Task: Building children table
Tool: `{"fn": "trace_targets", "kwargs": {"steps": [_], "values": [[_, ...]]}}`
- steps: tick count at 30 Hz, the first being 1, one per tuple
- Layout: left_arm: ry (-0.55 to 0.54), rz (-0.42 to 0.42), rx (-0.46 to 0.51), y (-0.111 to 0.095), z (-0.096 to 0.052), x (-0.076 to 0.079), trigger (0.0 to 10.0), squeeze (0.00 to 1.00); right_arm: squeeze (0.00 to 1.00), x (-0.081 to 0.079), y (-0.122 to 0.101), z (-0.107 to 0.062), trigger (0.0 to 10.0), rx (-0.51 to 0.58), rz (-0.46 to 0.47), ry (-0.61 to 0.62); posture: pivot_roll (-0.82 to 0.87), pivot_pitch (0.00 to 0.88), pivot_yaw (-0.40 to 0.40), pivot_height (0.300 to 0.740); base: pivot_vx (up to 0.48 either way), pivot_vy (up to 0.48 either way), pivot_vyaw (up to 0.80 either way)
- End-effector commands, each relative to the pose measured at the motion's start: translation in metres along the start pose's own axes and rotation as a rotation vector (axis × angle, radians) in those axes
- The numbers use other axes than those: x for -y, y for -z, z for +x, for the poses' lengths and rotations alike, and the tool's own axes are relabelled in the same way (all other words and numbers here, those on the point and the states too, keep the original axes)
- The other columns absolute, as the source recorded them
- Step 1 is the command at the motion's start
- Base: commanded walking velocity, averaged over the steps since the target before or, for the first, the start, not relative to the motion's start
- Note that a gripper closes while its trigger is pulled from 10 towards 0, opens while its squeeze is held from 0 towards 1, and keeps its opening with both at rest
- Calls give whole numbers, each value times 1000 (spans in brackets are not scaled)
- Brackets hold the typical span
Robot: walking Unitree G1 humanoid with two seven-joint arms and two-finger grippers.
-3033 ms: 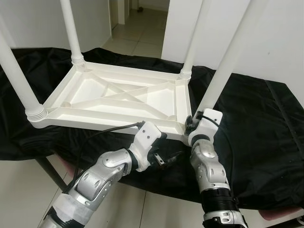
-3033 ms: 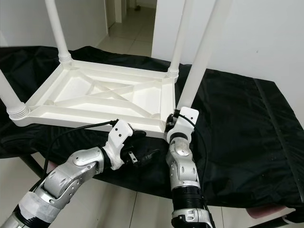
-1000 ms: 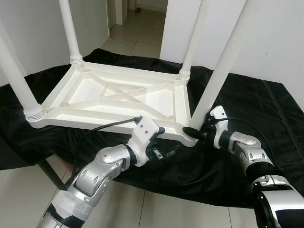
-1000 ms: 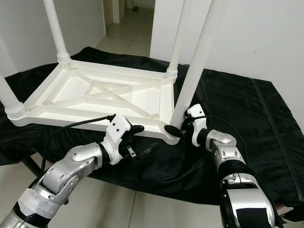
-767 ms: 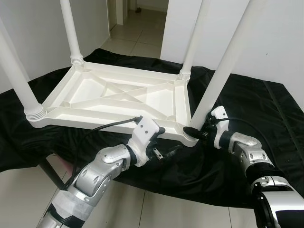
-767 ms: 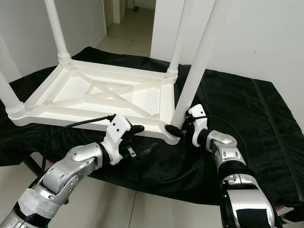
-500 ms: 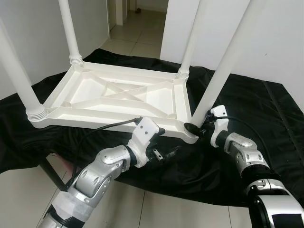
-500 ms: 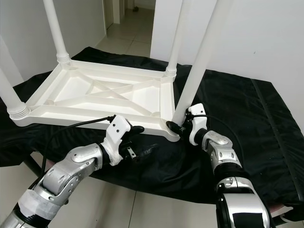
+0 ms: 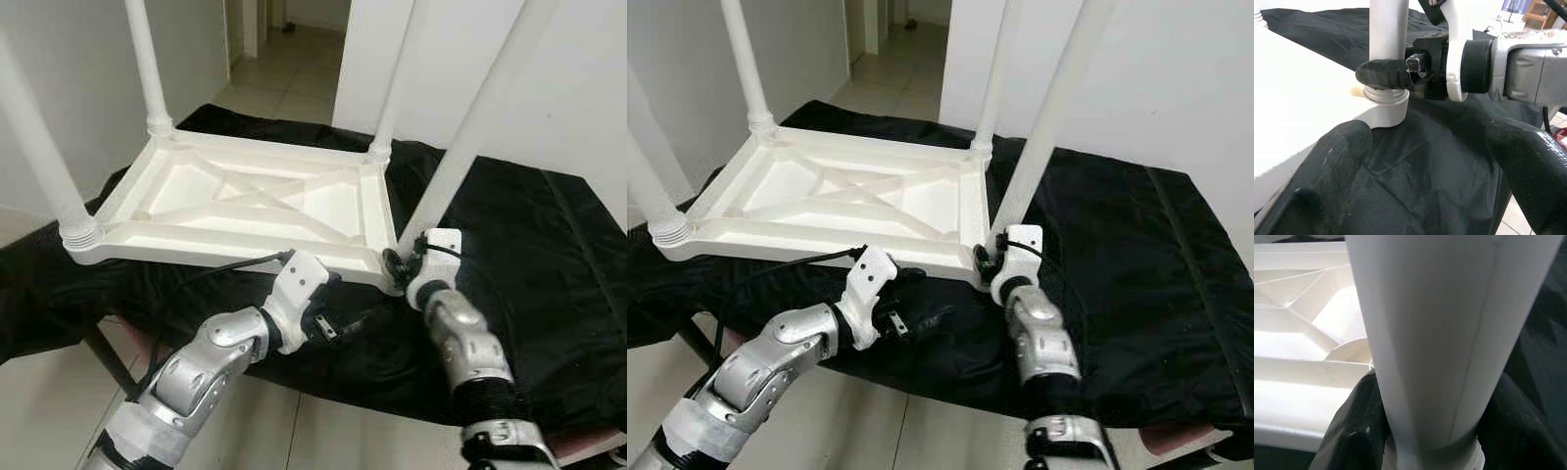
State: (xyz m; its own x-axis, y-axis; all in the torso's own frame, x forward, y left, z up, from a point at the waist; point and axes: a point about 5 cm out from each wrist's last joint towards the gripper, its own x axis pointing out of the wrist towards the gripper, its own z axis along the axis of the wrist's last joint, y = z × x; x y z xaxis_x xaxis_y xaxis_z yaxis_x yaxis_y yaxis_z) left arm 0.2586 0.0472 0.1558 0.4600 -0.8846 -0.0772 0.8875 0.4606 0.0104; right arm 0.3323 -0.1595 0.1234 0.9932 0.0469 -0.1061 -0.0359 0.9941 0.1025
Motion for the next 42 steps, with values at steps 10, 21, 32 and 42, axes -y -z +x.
{"fn": "trace_targets", "kwargs": {"steps": [10, 21, 32, 42], "values": [[91, -10, -15, 2, 2, 12, 10000, 0, 0, -18, 4, -24, 10000, 17, 88, 253, -1, 0, -101, 740, 0, 0, 0], [92, -8, -19, 3, 2, 12, 10000, 0, 1000, -13, -8, -30, 10000, 91, 80, 258, -6, 0, -101, 740, 0, 0, 0], [98, -2, -35, 7, -1, 12, 10000, 0, 0, 5, 2, -26, 10000, 57, 39, -26, 2, 0, -105, 740, 0, 0, 0], [93, 4, -58, 12, -4, 11, 10000, 0, 0, 32, -20, -3, 10000, 54, -151, -372, 18, 0, -106, 740, 0, 0, 0]]}}
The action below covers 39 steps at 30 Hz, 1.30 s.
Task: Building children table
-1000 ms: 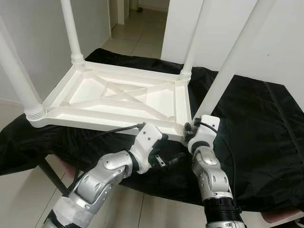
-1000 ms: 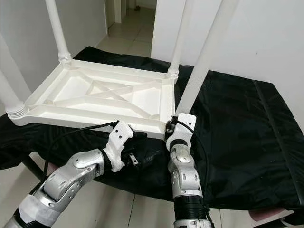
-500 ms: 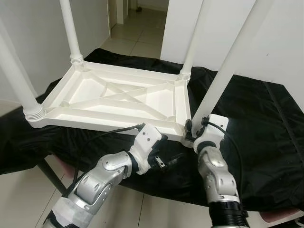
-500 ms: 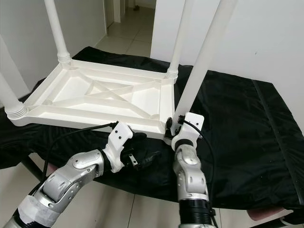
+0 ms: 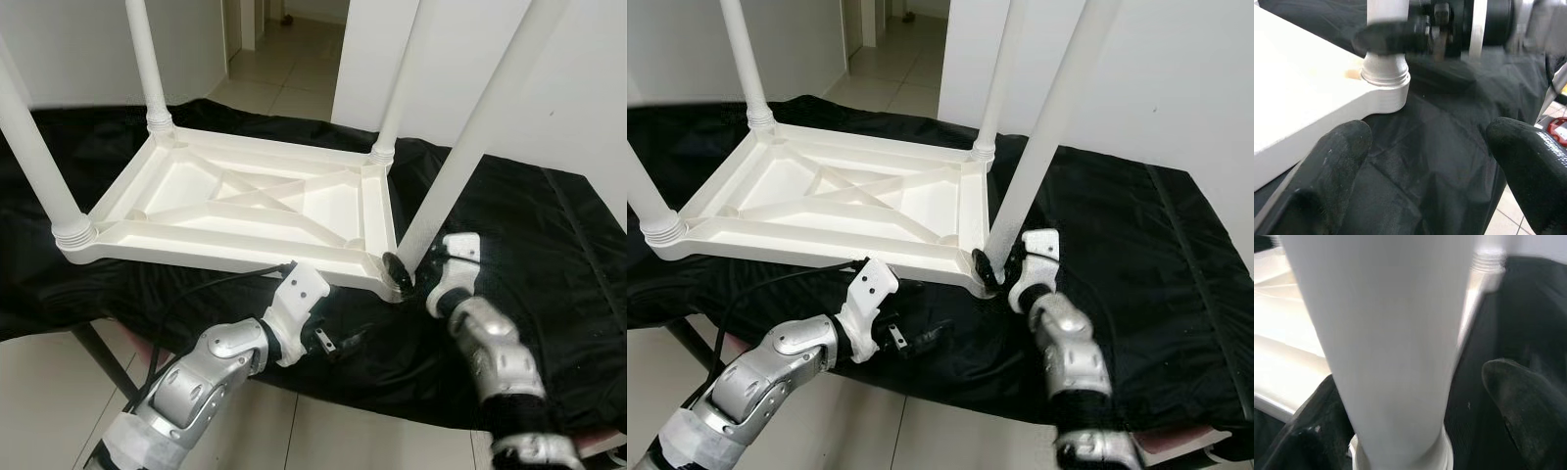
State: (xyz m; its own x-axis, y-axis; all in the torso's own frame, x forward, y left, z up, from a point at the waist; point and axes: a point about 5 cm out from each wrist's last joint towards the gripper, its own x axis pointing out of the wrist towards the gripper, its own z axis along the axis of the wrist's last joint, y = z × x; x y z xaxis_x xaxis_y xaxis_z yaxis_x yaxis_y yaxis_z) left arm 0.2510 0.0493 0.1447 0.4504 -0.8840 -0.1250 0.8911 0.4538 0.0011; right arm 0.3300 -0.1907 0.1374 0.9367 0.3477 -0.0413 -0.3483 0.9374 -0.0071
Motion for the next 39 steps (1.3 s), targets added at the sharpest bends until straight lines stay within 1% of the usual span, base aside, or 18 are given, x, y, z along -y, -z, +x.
{"fn": "trace_targets", "kwargs": {"steps": [1, 6, 7, 9, 10, 11, 12, 13, 14, 15, 17, 18, 26, 32, 33, 36, 37, 39], "values": [[83, 16, -10, 0, 0, 5, 10000, 0, 0, 4, -4, 3, 10000, -5, -35, -96, 21, 0, -105, 740, 0, 0, 0], [79, 21, -9, -1, 0, 3, 10000, 0, 0, 5, -4, 10, 10000, -43, -64, -206, 29, 0, -106, 740, 0, 0, 0], [77, 23, -9, -1, 0, 3, 10000, 0, 0, 4, -2, 12, 10000, -64, -77, -259, 32, 0, -107, 740, 0, 0, 0], [77, 23, -9, -1, 0, 3, 10000, 0, 0, 4, -2, 12, 10000, -64, -77, -259, 32, 0, -107, 740, 0, 0, 0], [74, 24, -7, -2, -1, 2, 10000, 0, 0, 1, 1, 15, 10000, -89, -89, -313, 35, 0, -108, 740, 0, 0, 0], [74, 24, -7, -2, -1, 2, 10000, 0, 0, 1, 1, 15, 10000, -89, -89, -313, 35, 0, -108, 740, 0, 0, 0], [71, 26, -4, -2, 0, 2, 10000, 0, 0, -1, 3, 17, 10000, -114, -104, -352, 38, 0, -110, 740, 0, 0, 0], [68, 27, -1, -3, 0, 2, 10000, 0, 0, -2, 6, 20, 4863, -140, -117, -392, 44, 0, -112, 740, 0, 0, 0], [68, 27, -1, -3, 0, 2, 10000, 0, 0, -2, 6, 20, 4863, -140, -117, -392, 44, 0, -112, 740, 0, 0, 0], [64, 28, 2, -4, 0, 2, 10000, 0, 0, -3, 9, 22, 4549, -164, -129, -424, 44, 0, -112, 740, 0, 0, 0], [64, 28, 2, -4, 0, 2, 10000, 0, 0, -3, 9, 22, 4549, -164, -129, -424, 44, 0, -112, 740, 0, 0, 0], [63, 28, 4, -4, 0, 2, 10000, 0, 0, -1, 10, 23, 0, -173, -131, -431, 48, 0, -113, 740, 0, 0, 0], [52, 26, 8, -5, -1, 2, 10000, 0, 0, 7, 14, 20, 0, -205, -120, -436, 55, 0, -118, 740, 0, 0, 0], [50, 23, 10, -5, 0, 2, 10000, 0, 0, 13, 19, 16, 0, -226, -134, -395, 50, 0, -117, 740, 0, 0, 0], [50, 22, 10, -5, 0, 2, 10000, 0, 0, 14, 21, 16, 10000, -231, -136, -360, 46, 0, -115, 740, 0, 0, 0], [50, 21, 11, -6, 0, 1, 10000, 0, 0, 16, 21, 16, 10000, -227, -131, -322, 42, 0, -111, 740, 0, 0, 0], [51, 21, 12, -6, 1, 1, 10000, 0, 0, 17, 20, 17, 10000, -213, -145, -269, 36, 0, -105, 740, 0, 0, 0], [53, 22, 13, -7, 1, 1, 10000, 0, 0, 19, 19, 18, 10000, -194, -164, -220, 30, 0, -101, 740, 0, 0, 0]]}}
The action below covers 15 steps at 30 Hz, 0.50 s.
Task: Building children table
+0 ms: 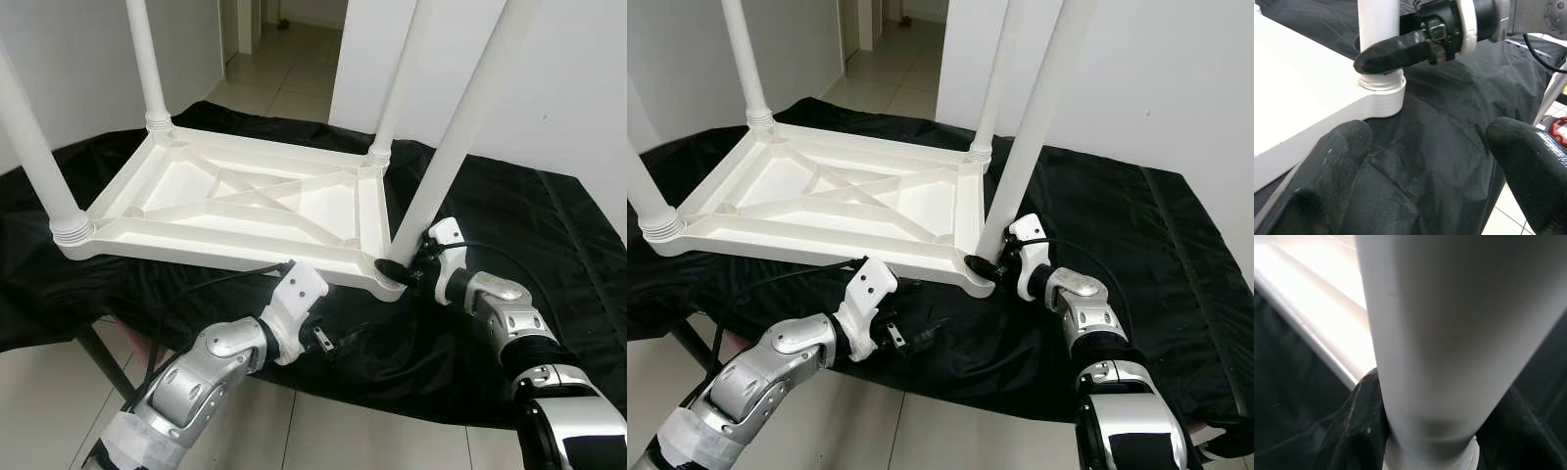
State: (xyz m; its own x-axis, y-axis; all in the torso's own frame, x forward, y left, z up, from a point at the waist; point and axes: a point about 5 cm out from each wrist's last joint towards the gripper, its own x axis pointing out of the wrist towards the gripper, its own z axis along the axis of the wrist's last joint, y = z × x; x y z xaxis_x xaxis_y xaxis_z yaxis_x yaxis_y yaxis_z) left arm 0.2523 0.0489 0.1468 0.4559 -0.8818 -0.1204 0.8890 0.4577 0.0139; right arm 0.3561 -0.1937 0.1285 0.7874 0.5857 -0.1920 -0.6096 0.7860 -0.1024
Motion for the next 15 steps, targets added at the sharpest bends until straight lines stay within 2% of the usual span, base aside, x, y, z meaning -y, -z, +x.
{"fn": "trace_targets", "kwargs": {"steps": [1, 2, 3, 4, 5, 8, 11, 12, 15], "values": [[59, 9, 9, -4, 1, 2, 10000, 0, 0, 4, 13, -5, 10000, -67, -21, 68, 30, 0, -101, 740, 0, 0, 0], [60, 10, 9, -4, 1, 3, 10000, 0, 0, 4, 13, -5, 10000, -65, -25, 75, 30, 0, -101, 740, 0, 0, 0], [64, 9, 8, -4, 1, 3, 10000, 0, 0, 4, 11, -5, 10000, -40, 26, 123, 16, 0, -91, 740, 0, 0, 0], [64, 9, 8, -4, 1, 3, 10000, 0, 0, 4, 11, -5, 10000, -40, 26, 123, 16, 0, -91, 740, 0, 0, 0], [70, 7, 7, -5, 1, 3, 10000, 0, 0, 4, 10, -4, 10000, -12, 82, 189, 7, 0, -83, 740, 0, 0, 0], [75, 6, 7, -5, 1, 3, 10000, 0, 0, 3, 10, -4, 10000, 6, 124, 243, 7, 0, -83, 740, 0, 0, 0], [85, 4, 5, -5, 1, 3, 10000, 0, 0, -3, 11, -3, 10000, 44, 231, 423, -4, 0, -69, 740, 0, 0, 0], [85, 4, 5, -5, 1, 3, 10000, 0, 0, -3, 11, -3, 10000, 44, 231, 423, -4, 0, -69, 740, 0, 0, 0], [87, 2, 4, -6, 1, 2, 10000, 0, 0, -12, 13, -1, 10000, 68, 338, 606, -8, 2, -63, 740, 0, 0, 0]]}}
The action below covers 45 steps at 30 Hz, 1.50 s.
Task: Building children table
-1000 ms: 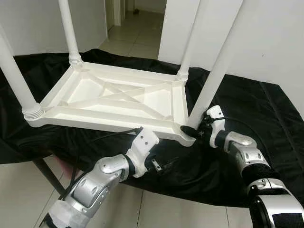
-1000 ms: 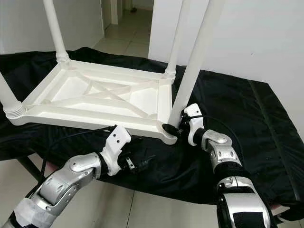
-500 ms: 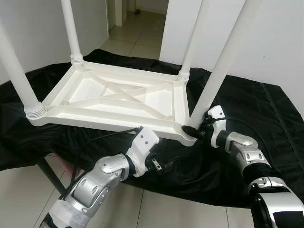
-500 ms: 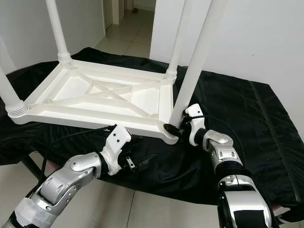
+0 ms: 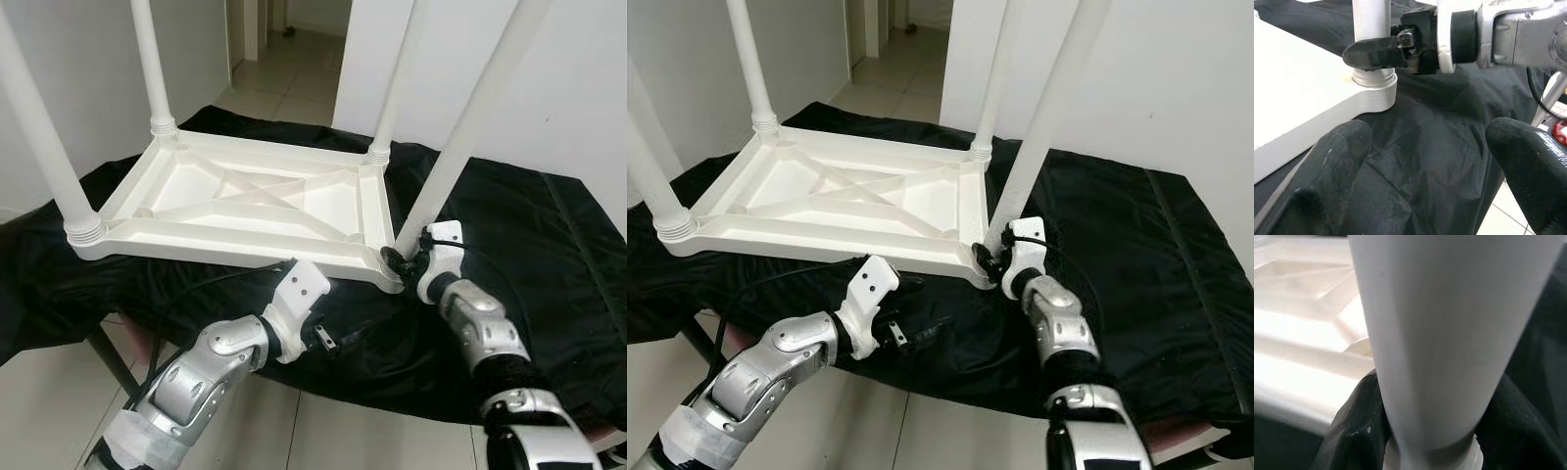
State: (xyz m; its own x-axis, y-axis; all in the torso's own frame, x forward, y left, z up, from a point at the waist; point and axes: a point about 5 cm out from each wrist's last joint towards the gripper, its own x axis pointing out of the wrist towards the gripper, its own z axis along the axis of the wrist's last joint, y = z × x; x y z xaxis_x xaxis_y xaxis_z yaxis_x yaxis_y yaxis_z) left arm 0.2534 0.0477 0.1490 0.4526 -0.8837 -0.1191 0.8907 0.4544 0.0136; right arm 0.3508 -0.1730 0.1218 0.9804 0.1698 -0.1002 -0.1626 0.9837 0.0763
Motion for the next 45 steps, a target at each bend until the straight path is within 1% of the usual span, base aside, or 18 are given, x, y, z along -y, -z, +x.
{"fn": "trace_targets", "kwargs": {"steps": [1, 2, 3, 4, 9, 10, 13, 17, 18, 22, 26, 27, 28, 29, 32, 34, 39, 45], "values": [[83, 1, 2, -3, 0, 3, 10000, 0, 0, 12, 8, -5, 10000, -17, 99, 189, -8, 2, -63, 740, 0, 0, 0], [83, 1, 2, -3, 0, 3, 10000, 0, 0, 12, 8, -5, 10000, -17, 99, 189, -8, 2, -63, 740, 0, 0, 0], [85, -1, 2, -3, 0, 3, 10000, 0, 0, -1, 9, -5, 10000, 21, 120, 300, -11, 6, -61, 740, 0, 0, 0], [86, -2, 3, -3, 1, 4, 10000, 0, 0, -6, 9, -6, 10000, 37, 124, 343, -11, 6, -61, 740, 0, 0, 0], [88, -5, 5, -4, 2, 4, 10000, 0, 0, -20, 5, -6, 10000, 84, 158, 409, -11, 9, -63, 740, 0, 0, 0], [89, -7, 8, -4, 3, 5, 10000, 0, 0, -33, 0, -6, 10000, 116, 162, 388, -11, 9, -63, 740, 0, 0, 0], [89, -8, 8, -4, 3, 5, 10000, 0, 0, -35, -4, -7, 10000, 129, 132, 371, -12, 10, -64, 740, 0, 0, 0], [87, -9, 9, -4, 3, 5, 10000, 0, 31, -30, -7, -11, 10000, 144, 123, 357, -8, 12, -66, 740, 0, 0, 0], [83, -9, 9, -5, 3, 5, 10000, 0, 1000, -27, -9, -13, 10000, 163, 134, 347, -4, 12, -68, 740, 0, 0, 0], [72, -11, 11, -5, 1, 3, 10000, 0, 1000, -18, -17, -21, 10000, 251, 125, 378, 2, 17, -68, 740, 0, 0, 0], [61, -9, 16, -5, 0, 3, 10000, 0, 1000, -17, -18, -24, 10000, 265, 125, 377, 2, 20, -67, 740, 0, 0, 0], [42, -6, 25, -6, 0, 1, 10000, 0, 384, -16, -17, -29, 10000, 280, 116, 368, 2, 20, -67, 740, 0, 0, 0], [20, 0, 35, -8, 0, -1, 10000, 0, 0, -16, -16, -33, 10000, 291, 110, 363, 2, 20, -67, 740, 0, 0, 0], [20, 0, 35, -8, 0, -1, 10000, 0, 0, -16, -16, -33, 10000, 291, 110, 363, 2, 20, -67, 740, 0, 0, 0], [-97, 11, 79, -15, 1, -17, 10000, 0, 0, -16, -11, -51, 10000, 325, 90, 350, 0, 27, -70, 740, 0, 0, 0], [-97, 11, 79, -15, 1, -17, 10000, 0, 0, -16, -11, -51, 10000, 325, 90, 350, 0, 27, -70, 740, 0, 0, 0], [-217, 62, 107, -25, -7, -43, 10000, 0, 0, -29, 4, -78, 10000, 315, 64, 287, -10, 31, -73, 740, 0, 0, 0], [-254, 84, 105, -27, -12, -54, 10000, 0, 0, -34, 10, -85, 10000, 296, 55, 259, -9, 33, -74, 740, 0, 0, 0]]}}
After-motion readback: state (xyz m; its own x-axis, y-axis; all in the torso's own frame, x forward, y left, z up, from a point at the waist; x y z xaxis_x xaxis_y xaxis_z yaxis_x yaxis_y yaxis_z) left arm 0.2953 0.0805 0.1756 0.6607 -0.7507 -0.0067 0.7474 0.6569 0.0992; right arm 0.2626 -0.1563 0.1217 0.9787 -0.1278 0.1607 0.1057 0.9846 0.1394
